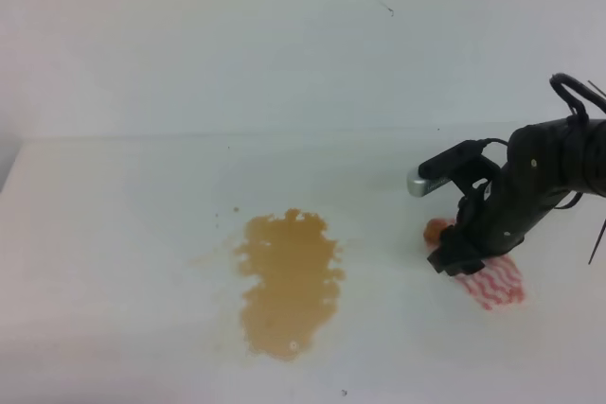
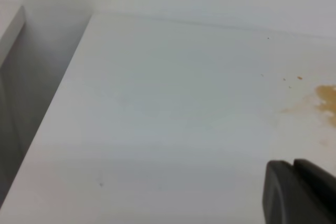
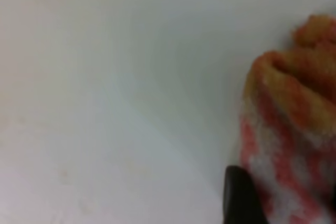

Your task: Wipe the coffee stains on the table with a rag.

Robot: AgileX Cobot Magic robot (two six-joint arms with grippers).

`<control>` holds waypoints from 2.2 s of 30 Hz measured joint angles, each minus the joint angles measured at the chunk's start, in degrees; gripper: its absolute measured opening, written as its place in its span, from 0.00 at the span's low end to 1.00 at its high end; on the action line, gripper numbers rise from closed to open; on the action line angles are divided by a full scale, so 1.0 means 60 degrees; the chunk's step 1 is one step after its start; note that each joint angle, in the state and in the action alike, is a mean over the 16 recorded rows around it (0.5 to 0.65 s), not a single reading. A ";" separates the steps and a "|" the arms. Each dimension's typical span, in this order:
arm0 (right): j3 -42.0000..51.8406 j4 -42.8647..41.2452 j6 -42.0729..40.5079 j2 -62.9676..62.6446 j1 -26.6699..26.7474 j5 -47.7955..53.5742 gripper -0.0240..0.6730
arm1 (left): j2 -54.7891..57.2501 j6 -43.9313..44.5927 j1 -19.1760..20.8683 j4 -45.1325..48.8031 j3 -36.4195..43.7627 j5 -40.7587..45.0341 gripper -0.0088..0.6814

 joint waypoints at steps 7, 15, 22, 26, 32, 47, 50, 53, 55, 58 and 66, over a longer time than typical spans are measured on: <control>-0.0185 -0.0549 0.0536 0.0150 0.0000 0.0095 0.28 | 0.0000 0.0000 0.0000 0.0000 0.0000 -0.0006 0.01; -0.1116 0.1162 -0.0281 0.0236 0.0018 0.0630 0.11 | 0.0000 0.0000 0.0000 0.0000 0.0000 -0.0006 0.01; -0.2105 0.4534 -0.2786 0.0251 0.0300 0.1710 0.08 | 0.0000 0.0000 0.0000 0.0000 0.0000 -0.0006 0.01; -0.2459 0.6125 -0.4199 0.0315 0.0681 0.2277 0.08 | 0.0000 0.0000 0.0000 0.0000 0.0000 -0.0006 0.01; -0.2673 0.7106 -0.5419 0.0679 0.1476 0.2829 0.08 | 0.0000 0.0000 0.0000 0.0000 0.0000 -0.0006 0.01; -0.3864 0.6107 -0.4937 0.2374 0.2928 0.3187 0.06 | 0.0000 0.0012 0.0000 0.0000 0.0000 -0.0021 0.01; -0.4094 0.5652 -0.4643 0.2612 0.2995 0.3238 0.06 | 0.0000 0.0016 0.0000 0.0000 0.0000 -0.0024 0.01; -0.4244 0.5255 -0.4394 0.2796 0.2997 0.3246 0.06 | 0.0000 0.0019 0.0000 0.0000 0.0000 -0.0028 0.01; -0.4316 0.4968 -0.4267 0.2901 0.2972 0.3212 0.06 | 0.0000 0.0020 0.0000 0.0000 0.0000 -0.0030 0.01; -0.4400 0.4648 -0.4150 0.3019 0.2904 0.3129 0.07 | 0.0000 0.0020 0.0000 0.0000 0.0000 -0.0031 0.01; -0.4594 0.4128 -0.3982 0.3110 0.2520 0.2811 0.07 | 0.0000 0.0016 0.0000 0.0000 0.0000 -0.0034 0.01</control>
